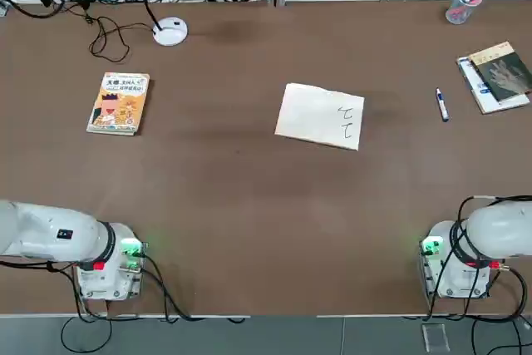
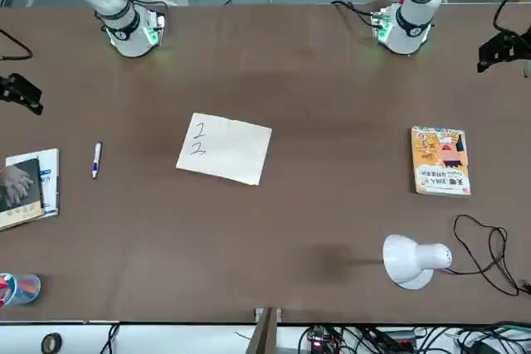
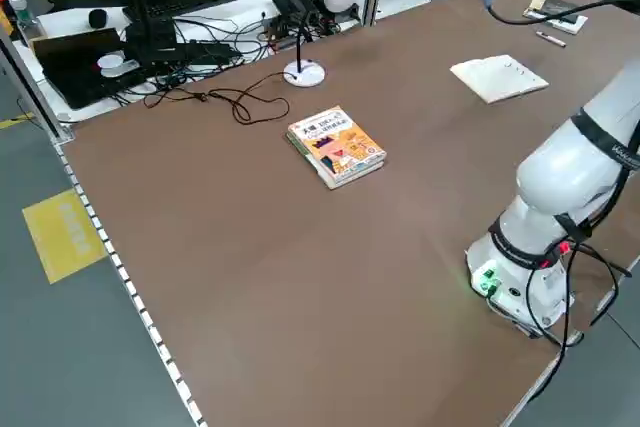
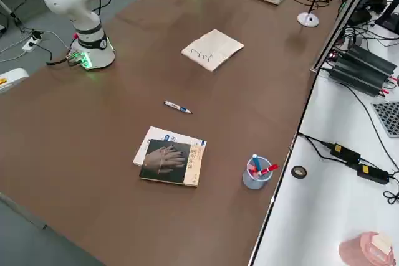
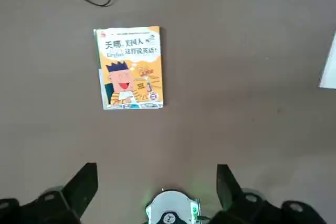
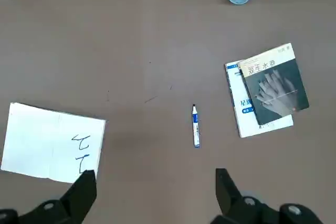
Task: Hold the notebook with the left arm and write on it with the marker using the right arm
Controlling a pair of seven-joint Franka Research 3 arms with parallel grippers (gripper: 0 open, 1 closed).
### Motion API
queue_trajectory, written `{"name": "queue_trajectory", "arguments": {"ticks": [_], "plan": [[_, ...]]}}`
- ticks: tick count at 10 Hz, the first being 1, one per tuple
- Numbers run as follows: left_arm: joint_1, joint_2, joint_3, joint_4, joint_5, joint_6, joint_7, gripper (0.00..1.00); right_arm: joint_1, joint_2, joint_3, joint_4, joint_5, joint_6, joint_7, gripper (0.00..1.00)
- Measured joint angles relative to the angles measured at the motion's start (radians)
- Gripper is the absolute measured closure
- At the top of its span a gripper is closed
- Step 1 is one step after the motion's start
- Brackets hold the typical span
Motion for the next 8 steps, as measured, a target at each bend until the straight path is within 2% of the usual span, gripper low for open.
{"name": "queue_trajectory", "arguments": {"ticks": [2,5,8], "plan": [[-0.019,0.016,-0.042,0.01,-0.001,0.0,-0.002,0.0,0.0,0.0,0.0,0.0,0.001,0.0,0.0,0.0],[-0.108,0.058,-0.062,0.026,-0.007,0.005,-0.029,0.0,0.001,0.0,0.001,0.0,0.003,0.001,0.0,0.0],[-0.206,0.111,-0.065,0.043,-0.089,0.06,-0.151,0.0,0.001,0.0,0.001,0.0,0.003,0.003,0.001,0.0]]}}
